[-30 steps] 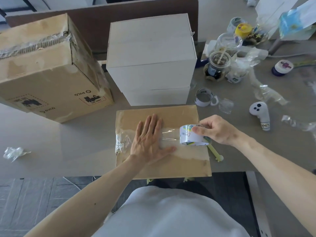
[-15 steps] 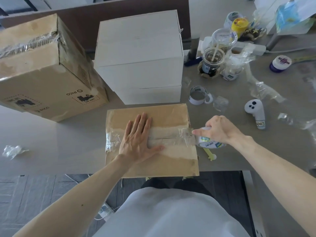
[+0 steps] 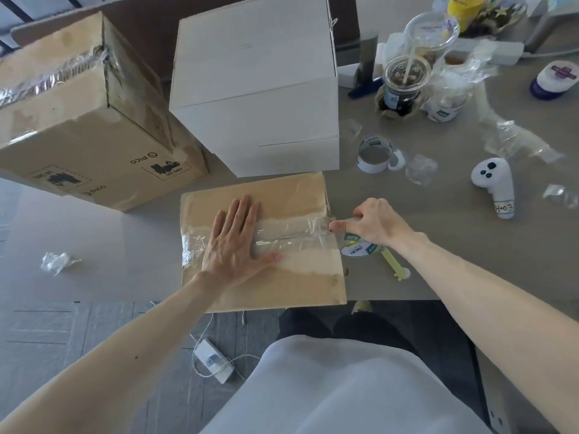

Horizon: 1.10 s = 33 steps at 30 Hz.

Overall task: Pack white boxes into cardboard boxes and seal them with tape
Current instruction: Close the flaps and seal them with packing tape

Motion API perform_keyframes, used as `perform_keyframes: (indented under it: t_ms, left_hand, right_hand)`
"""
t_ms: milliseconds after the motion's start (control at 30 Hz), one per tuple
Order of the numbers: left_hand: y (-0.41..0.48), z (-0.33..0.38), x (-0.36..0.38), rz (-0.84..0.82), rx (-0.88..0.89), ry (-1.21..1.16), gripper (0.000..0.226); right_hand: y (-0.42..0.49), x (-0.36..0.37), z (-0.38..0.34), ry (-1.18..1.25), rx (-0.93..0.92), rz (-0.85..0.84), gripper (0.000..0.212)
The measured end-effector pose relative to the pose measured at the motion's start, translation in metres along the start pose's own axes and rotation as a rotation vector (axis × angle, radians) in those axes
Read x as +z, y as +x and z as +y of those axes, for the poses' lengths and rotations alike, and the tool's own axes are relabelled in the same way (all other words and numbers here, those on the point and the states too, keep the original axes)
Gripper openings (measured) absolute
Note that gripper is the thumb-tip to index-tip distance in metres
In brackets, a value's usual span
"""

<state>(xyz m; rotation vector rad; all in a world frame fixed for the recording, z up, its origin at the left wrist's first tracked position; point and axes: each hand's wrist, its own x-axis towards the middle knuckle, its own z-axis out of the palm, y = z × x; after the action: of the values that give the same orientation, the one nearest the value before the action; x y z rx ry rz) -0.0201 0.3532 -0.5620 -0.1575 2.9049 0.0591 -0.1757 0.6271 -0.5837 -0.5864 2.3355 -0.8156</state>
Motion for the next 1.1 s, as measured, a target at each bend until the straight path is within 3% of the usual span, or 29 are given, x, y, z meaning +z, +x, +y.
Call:
perform_keyframes:
  t_ms: [267, 467, 600, 733, 867, 967, 1100]
  left_hand:
    - [-0.004, -0.012, 0.002, 0.019, -0.018, 0.0, 0.114]
    - [-0.004, -0.011, 0.0, 0.018, -0.024, -0.021, 0.115]
    - [-0.003, -0.012, 0.001, 0.06, -0.008, -0.04, 0.114]
    - [0.002, -0.011, 0.002, 0.177, 0.034, -0.153, 0.104]
    - [0.026, 0.012, -0.002, 0.29, 0.097, -0.293, 0.085]
    - [0.051, 0.038, -0.007, 0.291, 0.153, -0.32, 0.076]
    - [0.077, 0.066, -0.024, 0.278, 0.24, -0.351, 0.048]
  right_hand:
    - [0.014, 0.026, 0.008, 0.062, -0.033, 0.049, 0.081]
    - [0.011, 0.017, 0.01, 0.164, -0.078, 0.023, 0.071]
    - [-0.007, 0.005, 0.045, 0.348, 0.055, 0.227, 0.055]
    - [-0.028, 0.015, 0.094, 0.167, 0.253, 0.261, 0.034]
    - [-0.043, 0.041, 0.11, -0.024, 0.359, 0.144, 0.041]
    - [-0.043, 0.057, 0.112, -0.215, 0.388, 0.162, 0.045]
    - [-0.042, 0.057, 0.111, -0.18, 0.434, 0.166, 0.031]
